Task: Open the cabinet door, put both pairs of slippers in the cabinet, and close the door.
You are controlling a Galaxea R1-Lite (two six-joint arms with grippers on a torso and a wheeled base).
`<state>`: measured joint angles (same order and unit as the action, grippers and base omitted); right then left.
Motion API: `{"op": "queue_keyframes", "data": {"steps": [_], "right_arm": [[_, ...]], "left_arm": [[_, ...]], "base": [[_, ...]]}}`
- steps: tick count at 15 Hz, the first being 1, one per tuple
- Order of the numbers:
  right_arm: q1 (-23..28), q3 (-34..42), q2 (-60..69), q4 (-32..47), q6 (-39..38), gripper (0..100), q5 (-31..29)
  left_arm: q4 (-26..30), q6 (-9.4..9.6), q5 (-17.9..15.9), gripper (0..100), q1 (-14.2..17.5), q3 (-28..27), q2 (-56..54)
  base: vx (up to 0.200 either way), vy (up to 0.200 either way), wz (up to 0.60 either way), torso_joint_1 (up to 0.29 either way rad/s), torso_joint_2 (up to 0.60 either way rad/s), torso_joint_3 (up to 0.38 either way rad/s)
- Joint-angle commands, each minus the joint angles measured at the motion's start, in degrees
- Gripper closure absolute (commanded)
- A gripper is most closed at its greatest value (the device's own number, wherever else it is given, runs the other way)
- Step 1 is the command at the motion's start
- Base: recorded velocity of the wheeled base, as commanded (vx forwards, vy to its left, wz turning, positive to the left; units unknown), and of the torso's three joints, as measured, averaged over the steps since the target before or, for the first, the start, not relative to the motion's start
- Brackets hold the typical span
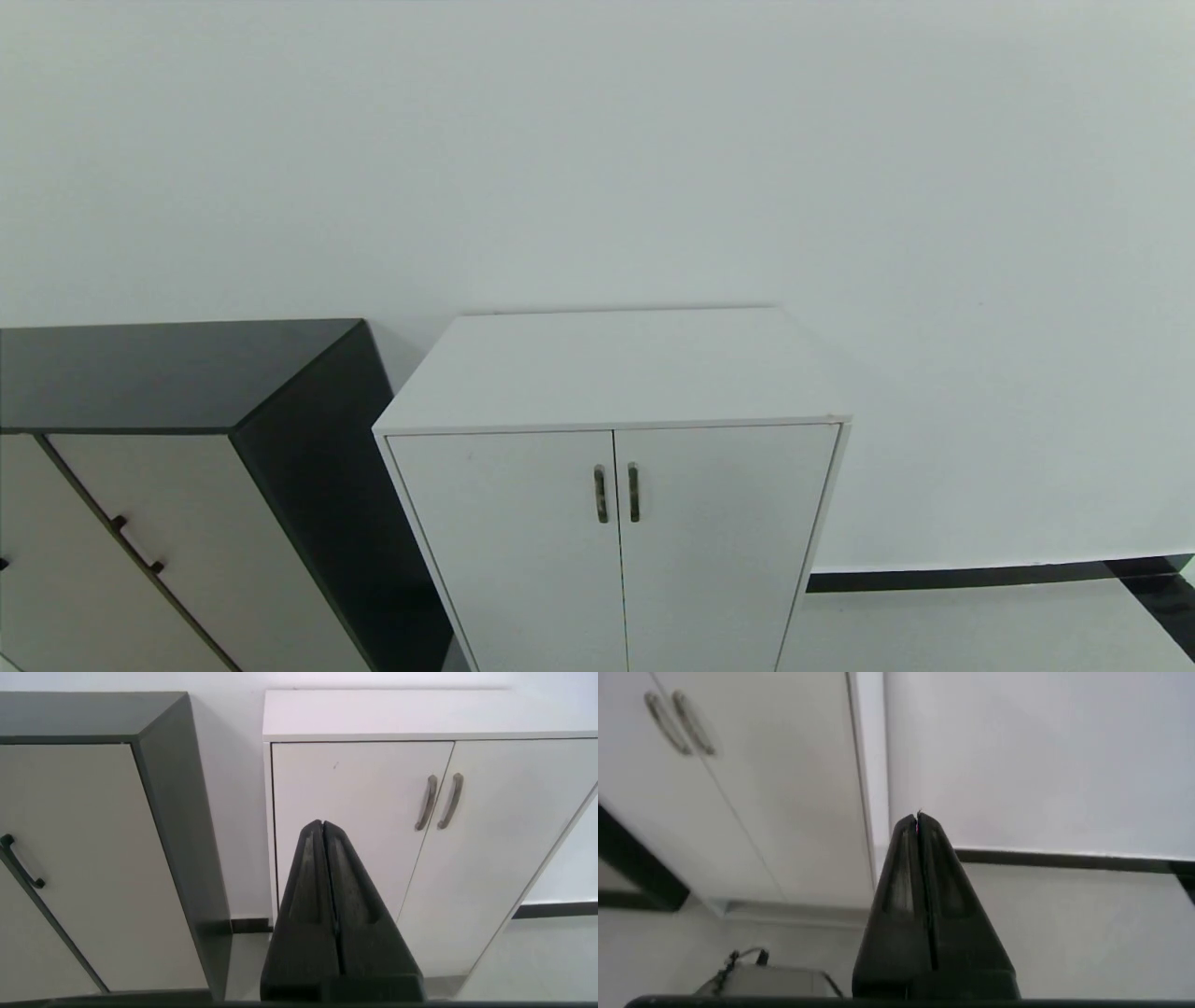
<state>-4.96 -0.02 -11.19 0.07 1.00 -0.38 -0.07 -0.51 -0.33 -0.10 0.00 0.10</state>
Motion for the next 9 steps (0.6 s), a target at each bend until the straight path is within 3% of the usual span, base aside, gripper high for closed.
{"op": "queue_keyframes", "data": {"steps": [1,9], "right_arm": [[0.83,0.02,5.83,0.01,-0.38,100,0.03],[0.48,0.02,5.65,-0.07,-1.61,100,0.20]], "left_arm": [[-0.01,-0.02,-0.02,100,0.01,0.00,-0.01],[-0.01,-0.02,-0.02,100,0.01,0.00,-0.01]], "base": [[0.000,0.000,0.00,0.000,0.00,0.000],[0.000,0.000,0.00,0.000,0.00,0.000]]}}
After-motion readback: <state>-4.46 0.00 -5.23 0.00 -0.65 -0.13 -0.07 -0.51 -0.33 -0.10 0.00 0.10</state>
